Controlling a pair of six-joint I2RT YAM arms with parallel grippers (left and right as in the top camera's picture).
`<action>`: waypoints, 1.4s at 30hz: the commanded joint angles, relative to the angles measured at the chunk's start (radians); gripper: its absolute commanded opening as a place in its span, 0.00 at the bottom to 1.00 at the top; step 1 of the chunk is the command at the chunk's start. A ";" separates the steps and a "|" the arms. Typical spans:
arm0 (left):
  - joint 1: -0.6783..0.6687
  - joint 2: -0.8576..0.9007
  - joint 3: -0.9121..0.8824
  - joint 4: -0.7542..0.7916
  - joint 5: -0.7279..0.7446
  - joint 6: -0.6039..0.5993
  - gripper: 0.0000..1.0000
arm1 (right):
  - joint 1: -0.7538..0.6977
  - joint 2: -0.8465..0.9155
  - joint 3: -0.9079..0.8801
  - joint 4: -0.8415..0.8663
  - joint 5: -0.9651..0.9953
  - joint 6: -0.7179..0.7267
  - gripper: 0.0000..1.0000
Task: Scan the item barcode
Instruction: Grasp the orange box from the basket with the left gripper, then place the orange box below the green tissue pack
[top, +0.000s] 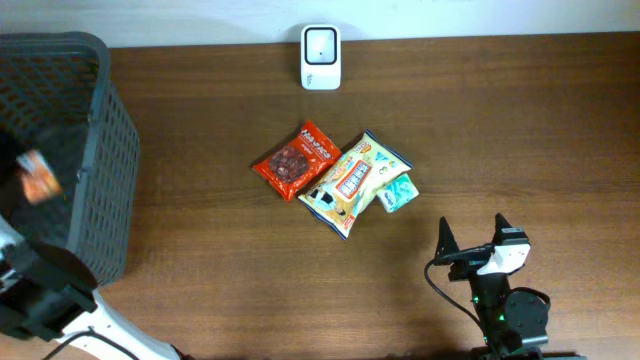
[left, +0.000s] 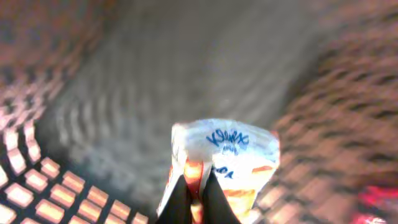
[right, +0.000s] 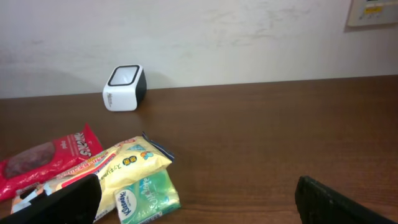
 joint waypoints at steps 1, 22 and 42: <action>-0.010 -0.022 0.359 -0.019 0.327 -0.010 0.00 | -0.003 -0.005 -0.009 -0.002 0.002 0.003 0.98; -1.263 0.121 -0.183 0.216 0.161 -0.080 0.00 | -0.003 -0.005 -0.009 -0.002 0.002 0.003 0.98; -1.302 0.278 0.112 0.207 -0.068 -0.154 0.91 | -0.003 -0.005 -0.009 -0.002 0.002 0.003 0.98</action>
